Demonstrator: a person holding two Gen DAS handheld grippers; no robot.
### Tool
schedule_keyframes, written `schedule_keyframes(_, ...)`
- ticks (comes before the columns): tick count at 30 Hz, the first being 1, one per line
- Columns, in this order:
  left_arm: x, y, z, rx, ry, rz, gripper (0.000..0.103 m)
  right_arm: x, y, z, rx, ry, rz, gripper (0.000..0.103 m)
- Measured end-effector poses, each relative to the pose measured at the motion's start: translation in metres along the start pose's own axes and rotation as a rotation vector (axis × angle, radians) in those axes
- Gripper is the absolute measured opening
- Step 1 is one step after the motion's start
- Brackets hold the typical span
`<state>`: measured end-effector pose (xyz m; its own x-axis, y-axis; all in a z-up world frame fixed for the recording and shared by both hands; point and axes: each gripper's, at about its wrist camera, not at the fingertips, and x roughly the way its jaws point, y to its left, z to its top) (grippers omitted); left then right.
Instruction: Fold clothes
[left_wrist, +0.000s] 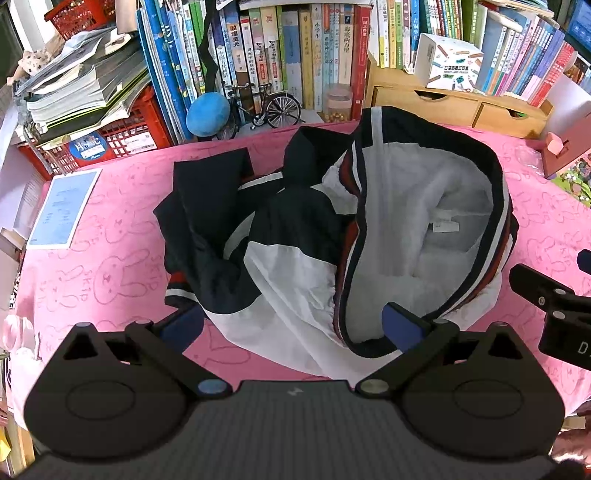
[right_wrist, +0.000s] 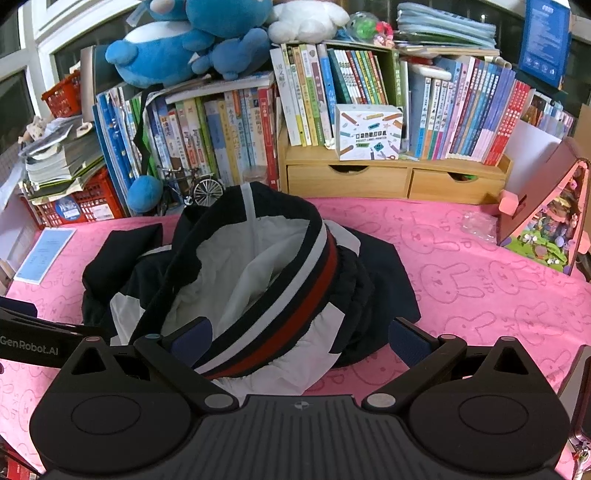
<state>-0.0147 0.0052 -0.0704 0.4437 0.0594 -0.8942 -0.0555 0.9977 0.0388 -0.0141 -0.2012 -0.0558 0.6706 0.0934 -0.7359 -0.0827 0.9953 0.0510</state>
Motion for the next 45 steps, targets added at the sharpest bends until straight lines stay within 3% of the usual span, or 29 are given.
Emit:
schedule_keyframes(15,0.015,0.002,0.013,-0.001,0.022,0.017,0.103,0.019,0.005,0.018,-0.009,0.008,0.005,0.103)
schedule_keyframes(22,0.020,0.005,0.018,-0.007,0.036,0.028,0.103,0.044,0.010,0.047,-0.065,-0.057,-0.117,0.103)
schedule_keyframes(30,0.024,0.006,0.017,-0.008,0.054,0.030,0.103,0.111,0.019,0.060,-0.206,0.061,-0.238,0.103)
schedule_keyframes(33,0.026,0.007,0.014,-0.011,0.060,0.033,0.103,0.132,0.009,0.051,-0.188,0.178,-0.277,0.088)
schedule_keyframes(35,0.027,0.009,0.012,-0.018,0.066,0.037,0.103,0.135,-0.006,0.043,-0.104,0.239,-0.237,0.073)
schedule_keyframes(37,0.029,0.012,0.010,-0.031,0.077,0.038,0.103,0.135,-0.024,0.033,-0.024,0.278,-0.190,0.071)
schedule_keyframes(39,0.032,0.014,0.010,-0.041,0.087,0.038,0.103,0.131,-0.036,0.024,-0.005,0.293,-0.172,0.064)
schedule_keyframes(40,0.033,0.014,0.009,-0.045,0.092,0.038,0.103,0.128,-0.041,0.019,-0.003,0.295,-0.165,0.056)
schedule_keyframes(41,0.034,0.015,0.009,-0.048,0.095,0.039,0.103,0.125,-0.044,0.015,-0.002,0.294,-0.154,0.042)
schedule_keyframes(43,0.038,0.013,0.011,-0.043,0.091,0.045,0.103,0.116,-0.048,0.011,-0.001,0.287,-0.147,0.027)
schedule_keyframes(45,0.042,0.009,0.016,-0.029,0.080,0.058,0.103,0.105,-0.049,0.007,-0.001,0.263,-0.148,0.024)
